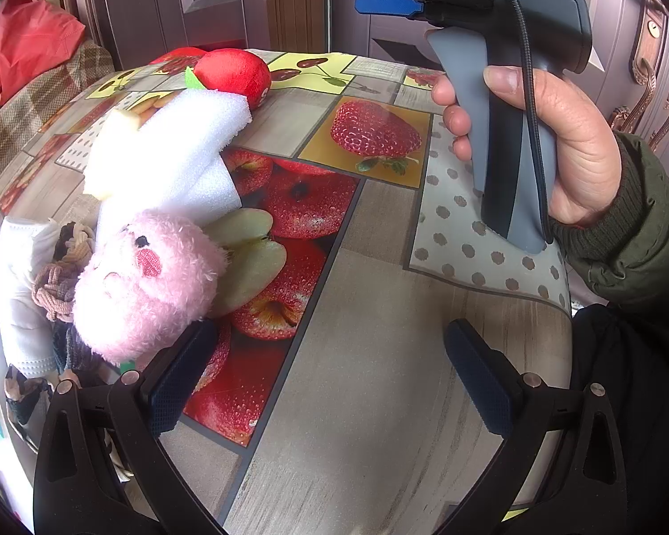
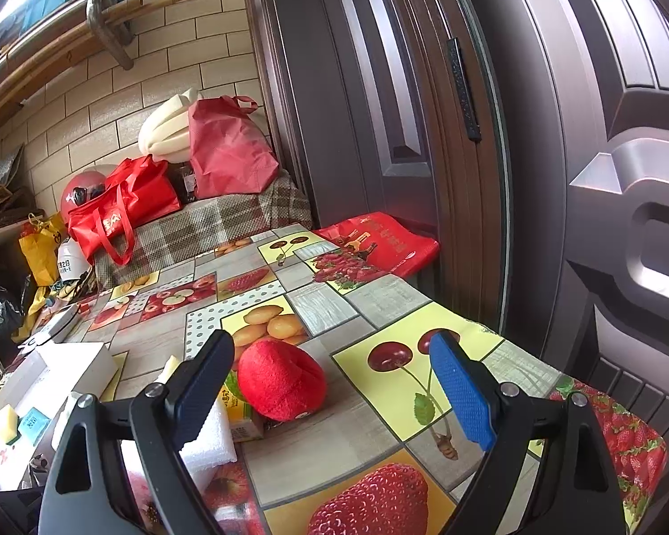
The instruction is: Organize soft objects
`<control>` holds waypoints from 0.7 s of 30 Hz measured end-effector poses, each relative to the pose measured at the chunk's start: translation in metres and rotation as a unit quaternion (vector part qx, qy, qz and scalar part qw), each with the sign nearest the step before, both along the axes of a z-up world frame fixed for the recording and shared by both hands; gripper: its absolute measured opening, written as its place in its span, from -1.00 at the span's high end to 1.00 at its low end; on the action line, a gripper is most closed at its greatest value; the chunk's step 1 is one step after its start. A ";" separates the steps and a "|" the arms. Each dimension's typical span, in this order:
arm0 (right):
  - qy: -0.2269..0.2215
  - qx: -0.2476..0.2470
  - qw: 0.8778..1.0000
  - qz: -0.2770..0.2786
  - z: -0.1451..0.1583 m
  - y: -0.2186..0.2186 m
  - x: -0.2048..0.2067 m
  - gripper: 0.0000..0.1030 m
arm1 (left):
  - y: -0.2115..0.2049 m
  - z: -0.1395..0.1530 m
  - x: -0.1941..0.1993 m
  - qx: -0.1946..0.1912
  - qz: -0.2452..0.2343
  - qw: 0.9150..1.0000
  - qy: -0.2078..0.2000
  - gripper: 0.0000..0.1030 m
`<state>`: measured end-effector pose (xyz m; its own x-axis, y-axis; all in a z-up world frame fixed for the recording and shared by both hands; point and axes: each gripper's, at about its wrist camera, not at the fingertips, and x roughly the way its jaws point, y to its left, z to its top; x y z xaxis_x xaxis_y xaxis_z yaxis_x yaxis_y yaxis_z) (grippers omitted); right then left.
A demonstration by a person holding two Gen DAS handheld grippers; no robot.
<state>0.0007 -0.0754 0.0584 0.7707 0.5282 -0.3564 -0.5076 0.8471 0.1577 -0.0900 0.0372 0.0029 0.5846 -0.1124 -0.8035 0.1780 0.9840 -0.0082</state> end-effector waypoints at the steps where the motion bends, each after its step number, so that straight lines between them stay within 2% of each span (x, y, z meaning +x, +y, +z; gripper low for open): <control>1: 0.000 0.000 1.000 0.000 0.000 0.000 0.000 -0.74 | 0.000 0.000 0.000 0.000 0.000 1.000 0.000 -0.99; 21: -0.004 0.000 1.000 0.000 -0.002 0.002 -0.001 -0.74 | 0.000 0.000 0.000 0.000 0.000 1.000 0.000 -0.99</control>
<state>-0.0007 -0.0732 0.0566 0.7731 0.5284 -0.3508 -0.5089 0.8469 0.1540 -0.0900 0.0372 0.0032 0.5848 -0.1122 -0.8034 0.1778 0.9840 -0.0080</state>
